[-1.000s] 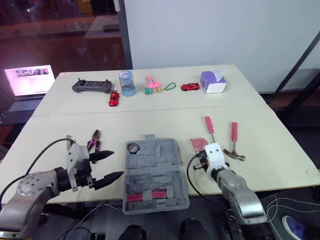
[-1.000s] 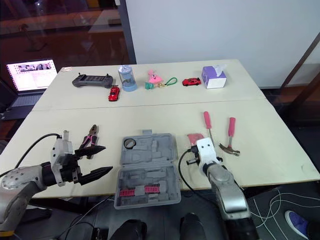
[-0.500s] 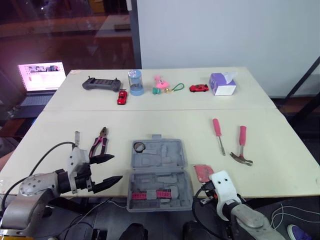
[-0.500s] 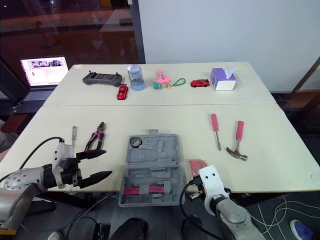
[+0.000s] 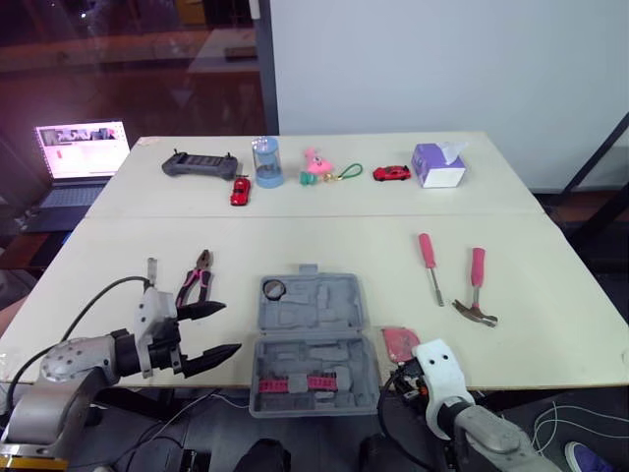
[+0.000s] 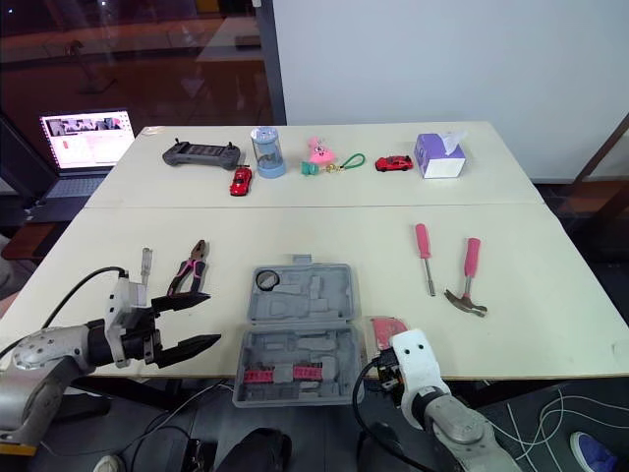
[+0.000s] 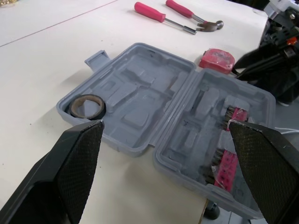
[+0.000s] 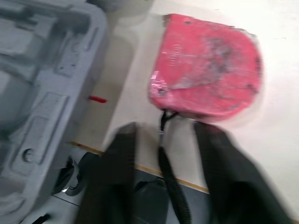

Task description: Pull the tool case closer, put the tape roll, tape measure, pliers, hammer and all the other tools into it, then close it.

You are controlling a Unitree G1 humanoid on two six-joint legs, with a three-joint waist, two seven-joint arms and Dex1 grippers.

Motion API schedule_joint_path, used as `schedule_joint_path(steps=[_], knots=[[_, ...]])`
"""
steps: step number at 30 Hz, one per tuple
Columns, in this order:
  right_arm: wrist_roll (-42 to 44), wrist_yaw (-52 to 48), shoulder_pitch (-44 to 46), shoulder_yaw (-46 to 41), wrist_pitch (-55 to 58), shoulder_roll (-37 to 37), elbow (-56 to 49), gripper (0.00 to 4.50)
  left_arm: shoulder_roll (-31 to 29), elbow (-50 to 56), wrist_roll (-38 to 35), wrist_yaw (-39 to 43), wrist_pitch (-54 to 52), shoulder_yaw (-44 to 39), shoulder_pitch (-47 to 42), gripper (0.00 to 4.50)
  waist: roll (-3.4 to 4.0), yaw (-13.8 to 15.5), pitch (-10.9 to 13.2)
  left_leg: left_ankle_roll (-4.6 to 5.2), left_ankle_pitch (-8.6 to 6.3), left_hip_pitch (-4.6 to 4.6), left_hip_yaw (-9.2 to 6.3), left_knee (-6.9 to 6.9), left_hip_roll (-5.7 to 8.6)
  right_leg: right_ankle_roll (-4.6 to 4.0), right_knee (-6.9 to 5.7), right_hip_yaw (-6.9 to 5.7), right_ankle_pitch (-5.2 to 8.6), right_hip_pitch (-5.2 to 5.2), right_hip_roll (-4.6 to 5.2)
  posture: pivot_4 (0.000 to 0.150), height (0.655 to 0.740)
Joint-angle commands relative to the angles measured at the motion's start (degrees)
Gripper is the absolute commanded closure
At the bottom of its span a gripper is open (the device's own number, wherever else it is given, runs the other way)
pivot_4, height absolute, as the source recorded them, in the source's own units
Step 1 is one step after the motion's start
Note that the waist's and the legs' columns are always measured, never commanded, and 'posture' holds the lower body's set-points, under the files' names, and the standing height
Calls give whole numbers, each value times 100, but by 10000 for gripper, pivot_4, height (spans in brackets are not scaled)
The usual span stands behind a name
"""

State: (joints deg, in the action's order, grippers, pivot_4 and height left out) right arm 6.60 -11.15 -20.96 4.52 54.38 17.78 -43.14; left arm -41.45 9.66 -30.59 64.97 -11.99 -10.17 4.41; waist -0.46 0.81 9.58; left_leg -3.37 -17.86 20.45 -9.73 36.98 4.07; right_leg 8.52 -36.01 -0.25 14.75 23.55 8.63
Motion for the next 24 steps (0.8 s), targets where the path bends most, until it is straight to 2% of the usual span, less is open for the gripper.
schedule_joint_path(steps=[1,2,3,6,9,13,16,19,24], knots=[[211,-64,-154,-318,170,-39,-502,6957,2,92,-27,24,32,-30,-11,0,0,2,0,0,0,0,-1,0,0,0,0,0,0,0,0,1500,7400],[269,-107,-159,-422,236,-4,-576,3008,0,98,-29,23,27,-32,-9,0,0,2,0,0,0,0,-1,0,0,0,0,0,0,-1,0,1500,7400],[352,-201,-156,-573,296,67,-646,1371,-1,106,-31,19,22,-33,-6,0,0,2,0,0,0,0,-1,0,0,0,0,-1,0,-1,0,1500,7400],[764,-900,-17,-1018,145,553,-660,1371,5,140,-34,-8,2,-32,3,0,-1,-15,1,0,0,-1,2,2,0,1,2,-1,0,-4,1,1500,7400],[1168,-2218,342,-1280,-574,1522,-133,1371,19,181,-45,-30,-23,-9,7,0,0,-43,6,2,-1,-6,13,14,2,3,6,3,-2,-14,3,1500,7400],[1203,-4063,1218,-949,-1823,2972,1140,1371,-5,186,-36,79,-6,64,16,0,0,-108,12,3,-1,-17,19,18,-4,3,8,3,-2,-26,-2,1500,7400],[1058,-5183,1974,-447,-2682,3626,2125,1371,-23,148,-2,149,13,113,-39,0,1,-145,15,3,-1,-14,17,18,-4,4,7,2,-1,-26,-2,1500,7400],[628,-5851,2528,140,-3547,3907,2983,1371,-2,134,12,130,-4,142,-106,0,-6,-145,19,5,-2,-11,15,17,-4,5,9,-1,-1,-25,0,1500,7400],[-311,-6399,4020,1153,-4991,3478,4806,1371,62,310,-21,-15,-55,153,-58,0,-8,-195,26,4,-1,-9,20,20,-1,8,18,2,-6,-24,3,1500,7400]])
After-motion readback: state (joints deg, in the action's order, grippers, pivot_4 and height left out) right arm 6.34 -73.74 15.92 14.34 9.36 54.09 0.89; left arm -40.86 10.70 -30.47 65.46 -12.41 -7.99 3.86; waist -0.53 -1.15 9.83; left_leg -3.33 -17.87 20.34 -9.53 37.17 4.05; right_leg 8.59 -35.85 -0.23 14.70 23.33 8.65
